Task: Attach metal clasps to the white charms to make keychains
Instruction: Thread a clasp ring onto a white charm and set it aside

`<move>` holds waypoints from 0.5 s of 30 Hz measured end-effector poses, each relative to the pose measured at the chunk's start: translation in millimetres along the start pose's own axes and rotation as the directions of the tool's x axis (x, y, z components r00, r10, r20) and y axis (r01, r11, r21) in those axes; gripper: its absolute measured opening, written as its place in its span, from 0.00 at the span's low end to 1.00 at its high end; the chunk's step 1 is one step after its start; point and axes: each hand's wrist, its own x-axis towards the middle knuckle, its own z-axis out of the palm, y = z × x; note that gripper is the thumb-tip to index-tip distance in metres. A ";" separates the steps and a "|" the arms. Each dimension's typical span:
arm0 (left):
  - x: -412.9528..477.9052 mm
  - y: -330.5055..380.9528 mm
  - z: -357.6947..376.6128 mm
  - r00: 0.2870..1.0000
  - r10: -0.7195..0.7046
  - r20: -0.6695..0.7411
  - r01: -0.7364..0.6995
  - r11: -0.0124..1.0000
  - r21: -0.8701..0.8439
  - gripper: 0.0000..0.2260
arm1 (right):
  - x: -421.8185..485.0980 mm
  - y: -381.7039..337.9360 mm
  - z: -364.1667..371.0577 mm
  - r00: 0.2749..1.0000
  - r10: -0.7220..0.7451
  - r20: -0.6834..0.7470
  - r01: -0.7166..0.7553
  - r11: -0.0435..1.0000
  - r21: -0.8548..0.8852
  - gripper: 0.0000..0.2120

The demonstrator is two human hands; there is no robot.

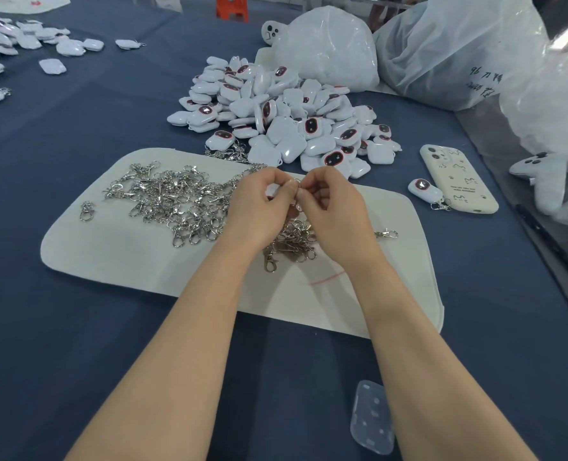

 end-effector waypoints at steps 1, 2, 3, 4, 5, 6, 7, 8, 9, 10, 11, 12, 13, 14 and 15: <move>0.3 0.0 -2.6 1.000 -0.015 0.028 0.015 1.000 -0.022 0.07 | 0.6 -0.3 -1.6 1.000 0.006 0.019 -0.006 1.000 0.003 0.04; 0.7 -0.2 -5.9 0.998 -0.027 0.058 0.030 0.998 -0.053 0.07 | 0.9 -0.7 -2.5 0.999 0.010 0.033 -0.010 1.000 0.001 0.04; 1.2 -0.5 -8.9 0.996 -0.035 0.083 0.042 0.995 -0.089 0.07 | 1.1 -1.3 -3.0 0.999 0.009 0.041 -0.009 1.000 -0.007 0.03; 1.2 -1.0 -11.5 0.994 -0.041 0.100 0.054 0.991 -0.124 0.08 | 0.7 -2.0 -2.3 0.999 0.004 0.045 -0.003 1.000 -0.021 0.03; 1.4 -1.4 -12.9 0.993 -0.048 0.108 0.064 0.987 -0.148 0.09 | 0.4 -3.1 -1.3 0.999 0.000 0.042 0.002 0.999 -0.036 0.03; 1.4 -1.4 -13.5 0.993 -0.055 0.109 0.073 0.984 -0.162 0.09 | -0.2 -4.2 0.2 0.999 -0.002 0.032 0.003 0.999 -0.044 0.03; 1.4 -1.6 -13.4 0.993 -0.061 0.105 0.078 0.983 -0.168 0.09 | -0.6 -5.5 1.7 1.000 -0.001 0.012 0.002 0.999 -0.038 0.02; 1.1 -1.3 -12.9 0.993 -0.066 0.097 0.081 0.982 -0.168 0.08 | -1.0 -6.8 3.4 1.000 0.000 -0.015 -0.001 1.000 -0.025 0.03; 1.1 -1.3 -12.2 0.994 -0.069 0.086 0.083 0.983 -0.165 0.08 | -1.8 -8.3 5.3 0.999 0.003 -0.043 -0.003 1.000 -0.010 0.03; 1.0 -1.1 -11.5 0.995 -0.071 0.076 0.082 0.983 -0.164 0.07 | -3.2 -9.5 7.6 0.997 0.004 -0.072 -0.004 1.000 0.003 0.03; 1.0 -1.1 -10.7 0.995 -0.071 0.068 0.082 0.983 -0.166 0.07 | -4.8 -10.6 10.1 0.995 0.001 -0.101 0.000 1.000 0.013 0.03; 0.8 -0.8 -10.0 0.995 -0.074 0.062 0.083 0.982 -0.169 0.07 | -6.6 -11.4 12.6 0.991 -0.007 -0.131 0.010 1.000 0.019 0.03; 0.9 -0.7 -9.5 0.995 -0.078 0.058 0.086 0.981 -0.171 0.08 | -8.2 -11.9 14.8 0.987 -0.018 -0.160 0.022 1.000 0.020 0.03; 0.9 -0.4 -9.0 0.995 -0.082 0.055 0.091 0.981 -0.174 0.08 | -9.5 -12.3 16.9 0.982 -0.028 -0.188 0.032 0.999 0.018 0.04; 0.9 0.1 -8.5 0.995 -0.084 0.055 0.093 0.980 -0.177 0.08 | -10.1 -12.6 18.2 0.977 -0.031 -0.211 0.035 0.999 0.014 0.04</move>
